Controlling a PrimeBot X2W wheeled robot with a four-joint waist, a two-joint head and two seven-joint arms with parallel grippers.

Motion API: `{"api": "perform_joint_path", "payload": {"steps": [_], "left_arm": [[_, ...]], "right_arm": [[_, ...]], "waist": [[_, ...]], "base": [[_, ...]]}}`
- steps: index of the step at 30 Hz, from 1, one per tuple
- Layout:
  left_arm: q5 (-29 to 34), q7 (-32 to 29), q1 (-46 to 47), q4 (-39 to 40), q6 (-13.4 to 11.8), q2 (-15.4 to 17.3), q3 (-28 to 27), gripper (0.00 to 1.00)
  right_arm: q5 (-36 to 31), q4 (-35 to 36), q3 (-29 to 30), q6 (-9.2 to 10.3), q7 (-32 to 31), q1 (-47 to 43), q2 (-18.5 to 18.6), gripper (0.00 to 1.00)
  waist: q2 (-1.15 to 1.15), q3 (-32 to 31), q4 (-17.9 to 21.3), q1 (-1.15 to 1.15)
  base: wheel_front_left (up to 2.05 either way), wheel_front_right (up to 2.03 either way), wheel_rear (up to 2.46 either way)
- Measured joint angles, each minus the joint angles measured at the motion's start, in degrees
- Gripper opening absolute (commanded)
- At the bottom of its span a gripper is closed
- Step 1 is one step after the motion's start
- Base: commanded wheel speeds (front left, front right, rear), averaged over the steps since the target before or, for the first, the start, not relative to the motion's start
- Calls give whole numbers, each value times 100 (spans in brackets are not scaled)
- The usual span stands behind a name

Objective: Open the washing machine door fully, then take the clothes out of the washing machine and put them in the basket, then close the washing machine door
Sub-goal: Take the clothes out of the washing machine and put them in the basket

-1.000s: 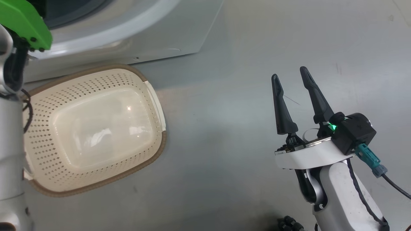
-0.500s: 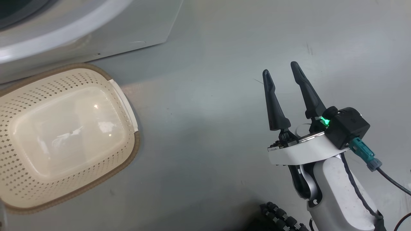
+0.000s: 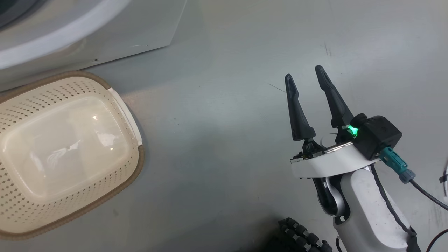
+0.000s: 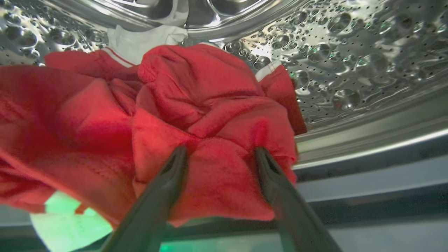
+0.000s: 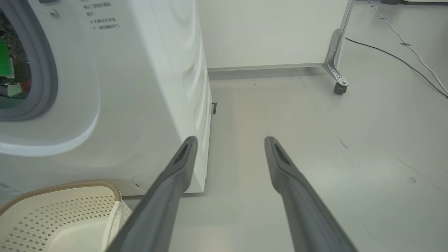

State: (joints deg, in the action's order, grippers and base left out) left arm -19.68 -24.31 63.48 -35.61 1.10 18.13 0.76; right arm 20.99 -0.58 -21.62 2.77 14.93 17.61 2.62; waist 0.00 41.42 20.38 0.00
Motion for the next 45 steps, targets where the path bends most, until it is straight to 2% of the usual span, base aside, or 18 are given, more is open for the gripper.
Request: {"api": "perform_joint_path", "payload": {"steps": [2,3,10,15,25,30,45], "left_arm": [[35,-54,55,-104,-29,27,5,37],[56,-58,65,-143,-30,30,12,0],[73,-73,126,-350,-40,-5,94,0],[108,211,130,-413,-38,-69,123,0],[107,1215,57,-423,-19,-316,122,0],[97,1744,-204,-387,78,-426,91,0],[31,3330,-1084,299,223,-779,86,0]], "right_arm": [[0,-5,-2,0,0,19,0,100],[0,-19,3,11,0,29,-1,100],[-25,-68,32,33,0,64,0,100],[-108,-119,64,35,-1,66,0,100],[-322,-222,155,34,0,68,0,100],[-404,-259,196,23,0,67,3,100],[-730,-404,316,-94,0,-66,11,100]], "waist": [[0,-4,2,0],[0,-9,1,0],[0,-60,-53,0],[0,-122,-135,0],[0,-344,-378,0],[0,-489,-489,0],[0,-1015,-873,0]], "base": [[0,0,0],[0,0,0],[0,0,0],[0,0,0],[0,0,0],[0,0,0],[0,0,0]]}}
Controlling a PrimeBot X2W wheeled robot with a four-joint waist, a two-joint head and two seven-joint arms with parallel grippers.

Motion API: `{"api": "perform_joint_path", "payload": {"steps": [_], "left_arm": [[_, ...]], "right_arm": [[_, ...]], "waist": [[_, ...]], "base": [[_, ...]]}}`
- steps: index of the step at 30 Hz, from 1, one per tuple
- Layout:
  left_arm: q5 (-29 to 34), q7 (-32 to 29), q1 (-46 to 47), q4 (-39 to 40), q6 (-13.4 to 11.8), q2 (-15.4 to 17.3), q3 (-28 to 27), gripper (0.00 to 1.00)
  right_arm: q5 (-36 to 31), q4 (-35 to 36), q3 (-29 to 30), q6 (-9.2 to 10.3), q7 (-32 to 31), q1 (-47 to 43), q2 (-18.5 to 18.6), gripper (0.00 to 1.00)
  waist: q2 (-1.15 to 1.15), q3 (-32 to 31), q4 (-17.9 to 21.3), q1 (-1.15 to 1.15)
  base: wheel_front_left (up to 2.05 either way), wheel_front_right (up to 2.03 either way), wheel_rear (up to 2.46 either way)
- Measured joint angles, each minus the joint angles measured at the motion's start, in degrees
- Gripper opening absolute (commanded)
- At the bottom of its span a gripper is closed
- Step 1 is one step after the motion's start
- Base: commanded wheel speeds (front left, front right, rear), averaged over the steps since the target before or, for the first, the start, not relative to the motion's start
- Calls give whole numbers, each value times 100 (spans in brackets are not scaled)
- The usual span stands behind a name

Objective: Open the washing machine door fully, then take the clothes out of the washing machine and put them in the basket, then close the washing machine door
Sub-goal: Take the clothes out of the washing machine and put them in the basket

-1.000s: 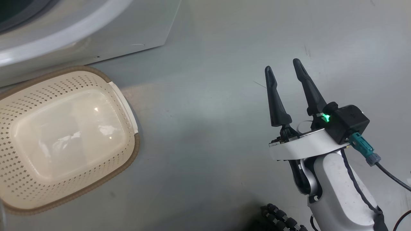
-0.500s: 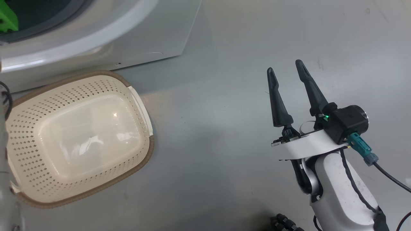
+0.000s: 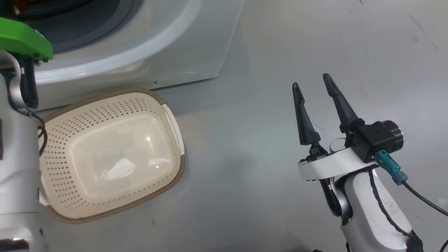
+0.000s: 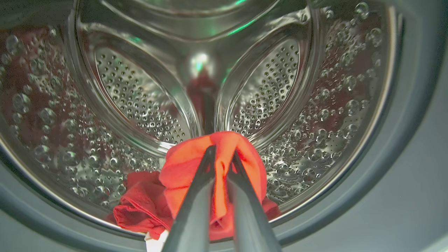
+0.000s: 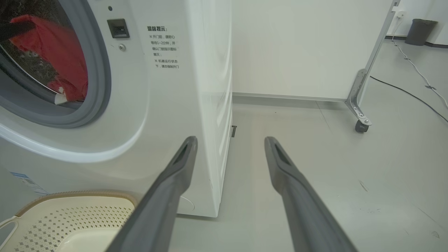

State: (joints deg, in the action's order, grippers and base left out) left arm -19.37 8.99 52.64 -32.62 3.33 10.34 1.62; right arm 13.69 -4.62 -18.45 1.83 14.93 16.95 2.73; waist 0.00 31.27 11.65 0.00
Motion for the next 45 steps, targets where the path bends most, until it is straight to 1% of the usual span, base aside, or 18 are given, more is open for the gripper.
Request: {"api": "perform_joint_path", "payload": {"steps": [6,10,13,15,19,25,29,33,36,40,44,45], "left_arm": [[135,454,-579,246,1,-36,130,0],[147,470,-911,385,1,-59,165,0],[179,480,-1189,567,-4,-144,179,0],[183,522,-1351,715,-30,-211,179,0],[188,527,-1645,1026,-59,-270,177,0],[189,532,-1954,1562,-164,-431,111,0],[190,547,-2094,1982,-198,-477,83,0],[240,572,-2248,2413,-245,-500,51,0],[292,573,-2379,2716,-263,-506,12,0],[292,575,-2681,3041,-312,-548,10,0],[291,576,-3066,3122,-314,-597,79,0],[291,576,-3162,3134,-359,-620,111,0]], "right_arm": [[-85,-96,45,-24,0,-126,3,100],[-116,-141,113,-25,0,-226,4,100],[-123,-180,182,-27,0,-333,8,100],[-124,-208,226,-69,0,-404,12,100],[-126,-244,305,-69,0,-560,16,100],[-176,-285,420,-75,-1,-793,45,100],[-176,-291,488,-80,0,-925,58,100],[-177,-302,498,-126,-1,-1022,55,100],[-181,-298,501,-170,-1,-1061,54,100],[-193,-256,514,-176,0,-1072,52,100],[-234,-234,545,-203,-1,-1123,52,100],[-234,-218,565,-222,0,-1150,52,100]], "waist": [[0,-261,-143,0],[0,-415,-203,0],[0,-580,-263,0],[0,-695,-302,0],[0,-932,-377,0],[0,-1279,-493,0],[0,-1488,-576,0],[0,-1678,-648,0],[0,-1788,-692,0],[0,-1879,-729,0],[0,-1903,-748,0],[0,-1903,-756,0]], "base": [[0,0,0],[0,0,0],[0,0,0],[0,0,0],[0,0,0],[0,0,0],[0,0,0],[0,0,0],[0,0,0],[0,0,0],[0,0,0],[0,0,0]]}}
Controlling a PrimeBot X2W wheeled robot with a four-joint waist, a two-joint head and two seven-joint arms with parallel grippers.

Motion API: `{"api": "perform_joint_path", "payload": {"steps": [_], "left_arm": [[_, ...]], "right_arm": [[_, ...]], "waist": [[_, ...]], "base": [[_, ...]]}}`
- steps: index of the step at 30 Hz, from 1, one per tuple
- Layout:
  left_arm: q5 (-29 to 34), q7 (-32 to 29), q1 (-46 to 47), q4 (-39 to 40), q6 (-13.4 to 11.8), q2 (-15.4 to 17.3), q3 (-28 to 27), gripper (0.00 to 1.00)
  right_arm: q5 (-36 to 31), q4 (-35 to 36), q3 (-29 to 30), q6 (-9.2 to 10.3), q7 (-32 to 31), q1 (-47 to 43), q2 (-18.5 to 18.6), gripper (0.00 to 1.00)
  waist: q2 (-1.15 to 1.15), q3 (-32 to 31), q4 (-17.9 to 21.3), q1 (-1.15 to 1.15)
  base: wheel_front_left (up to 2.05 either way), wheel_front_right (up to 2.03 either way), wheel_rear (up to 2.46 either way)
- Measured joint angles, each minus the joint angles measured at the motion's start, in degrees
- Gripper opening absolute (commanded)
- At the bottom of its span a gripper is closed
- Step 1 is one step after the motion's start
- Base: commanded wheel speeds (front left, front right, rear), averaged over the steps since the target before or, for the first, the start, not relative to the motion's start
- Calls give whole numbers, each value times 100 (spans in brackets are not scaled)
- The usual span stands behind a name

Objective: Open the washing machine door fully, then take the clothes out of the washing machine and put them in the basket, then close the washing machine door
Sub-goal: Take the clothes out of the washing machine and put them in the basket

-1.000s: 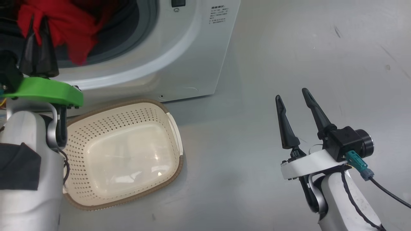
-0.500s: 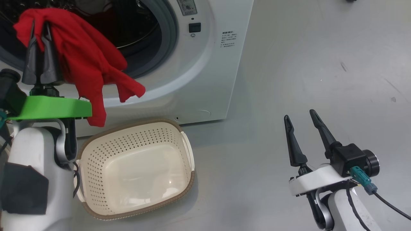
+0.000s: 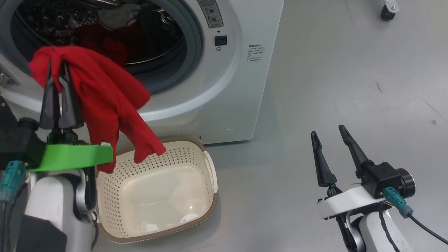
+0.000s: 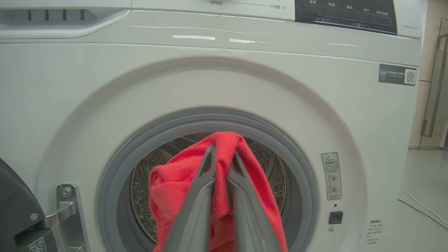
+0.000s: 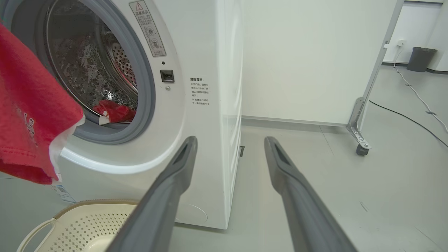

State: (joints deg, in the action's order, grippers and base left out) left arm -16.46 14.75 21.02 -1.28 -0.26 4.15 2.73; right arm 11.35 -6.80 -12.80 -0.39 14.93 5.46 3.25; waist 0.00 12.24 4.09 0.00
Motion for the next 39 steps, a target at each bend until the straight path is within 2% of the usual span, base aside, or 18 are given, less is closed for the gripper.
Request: {"api": "perform_joint_path", "payload": {"steps": [10,22,27,39], "left_arm": [[-177,-79,-828,-92,-123,-62,56,0],[-413,-423,-1276,-1187,-194,-110,123,0],[-450,-576,-1076,-1616,-168,-109,155,0],[-474,-816,181,-2423,-110,-4,111,0]], "right_arm": [[-51,118,-15,-56,-1,-14,-3,100],[-101,438,-47,-108,0,210,-10,100],[-102,542,-55,-107,-1,329,-11,100],[-108,761,-136,-98,0,754,-19,100]], "waist": [[0,152,-17,0],[0,793,118,0],[0,1137,196,0],[0,2060,411,0]], "base": [[0,0,0],[0,0,0],[0,0,0],[0,0,0]]}}
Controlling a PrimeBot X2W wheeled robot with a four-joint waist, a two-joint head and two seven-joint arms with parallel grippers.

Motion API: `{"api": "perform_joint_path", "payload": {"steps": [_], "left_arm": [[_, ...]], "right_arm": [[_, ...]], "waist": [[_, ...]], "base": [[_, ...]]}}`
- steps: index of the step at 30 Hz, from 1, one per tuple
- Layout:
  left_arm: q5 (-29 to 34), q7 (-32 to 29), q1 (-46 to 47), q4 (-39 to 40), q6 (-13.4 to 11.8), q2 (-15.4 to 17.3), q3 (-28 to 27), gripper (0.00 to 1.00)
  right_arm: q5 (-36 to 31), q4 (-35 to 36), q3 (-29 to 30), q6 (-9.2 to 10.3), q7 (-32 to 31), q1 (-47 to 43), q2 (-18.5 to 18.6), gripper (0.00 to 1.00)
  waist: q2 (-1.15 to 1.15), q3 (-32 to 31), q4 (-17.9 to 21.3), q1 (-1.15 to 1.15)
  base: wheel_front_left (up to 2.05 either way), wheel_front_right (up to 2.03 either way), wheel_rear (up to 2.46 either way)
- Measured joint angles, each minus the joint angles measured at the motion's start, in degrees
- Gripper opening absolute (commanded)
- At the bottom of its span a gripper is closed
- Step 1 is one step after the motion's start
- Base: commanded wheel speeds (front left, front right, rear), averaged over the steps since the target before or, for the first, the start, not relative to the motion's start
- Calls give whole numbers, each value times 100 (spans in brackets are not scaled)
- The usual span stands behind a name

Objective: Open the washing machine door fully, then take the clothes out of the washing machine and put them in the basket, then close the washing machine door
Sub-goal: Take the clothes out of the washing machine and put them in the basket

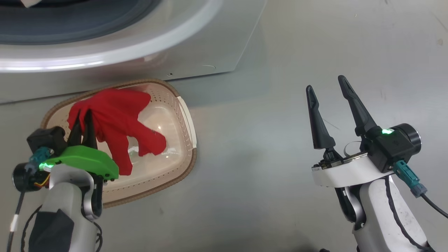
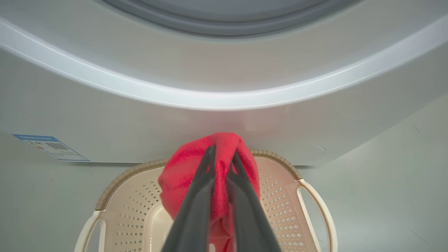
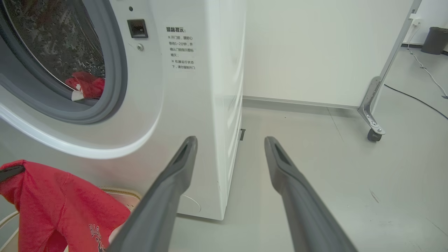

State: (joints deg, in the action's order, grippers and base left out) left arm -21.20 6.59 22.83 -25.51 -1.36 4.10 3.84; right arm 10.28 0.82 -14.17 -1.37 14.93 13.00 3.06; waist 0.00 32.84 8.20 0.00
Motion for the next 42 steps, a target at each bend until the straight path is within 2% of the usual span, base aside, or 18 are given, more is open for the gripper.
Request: {"api": "perform_joint_path", "payload": {"steps": [7,15,24,30,31,32,33,34,42], "left_arm": [[0,-56,600,-536,15,44,-13,0],[-45,-131,844,-1294,74,88,-21,0],[-126,-147,1095,-1953,123,74,-58,0],[-172,-91,1242,-2320,271,29,-33,0],[-189,-60,1242,-2388,296,18,-29,7],[-192,-45,1242,-2446,318,11,-24,27],[-194,-37,1243,-2501,326,4,-24,65],[-216,10,1243,-2568,348,-4,-27,99],[-171,476,1244,-2853,450,-103,130,100]], "right_arm": [[33,15,-90,10,0,201,-1,100],[107,5,-171,98,0,413,-1,100],[133,-33,-230,111,0,544,-1,100],[176,-121,-243,153,0,572,0,100],[177,-131,-243,154,0,573,0,100],[178,-147,-243,154,0,575,0,100],[178,-167,-244,154,0,575,0,100],[179,-186,-245,154,0,575,0,100],[179,-350,-243,196,0,575,0,100]], "waist": [[0,499,126,0],[0,831,237,0],[0,913,290,0],[0,859,270,0],[0,836,265,0],[0,812,259,0],[0,785,252,0],[0,755,244,0],[0,454,146,0]], "base": [[0,0,0],[0,0,0],[0,0,0],[0,0,0],[0,0,0],[0,0,0],[0,0,0],[0,0,0],[0,0,0]]}}
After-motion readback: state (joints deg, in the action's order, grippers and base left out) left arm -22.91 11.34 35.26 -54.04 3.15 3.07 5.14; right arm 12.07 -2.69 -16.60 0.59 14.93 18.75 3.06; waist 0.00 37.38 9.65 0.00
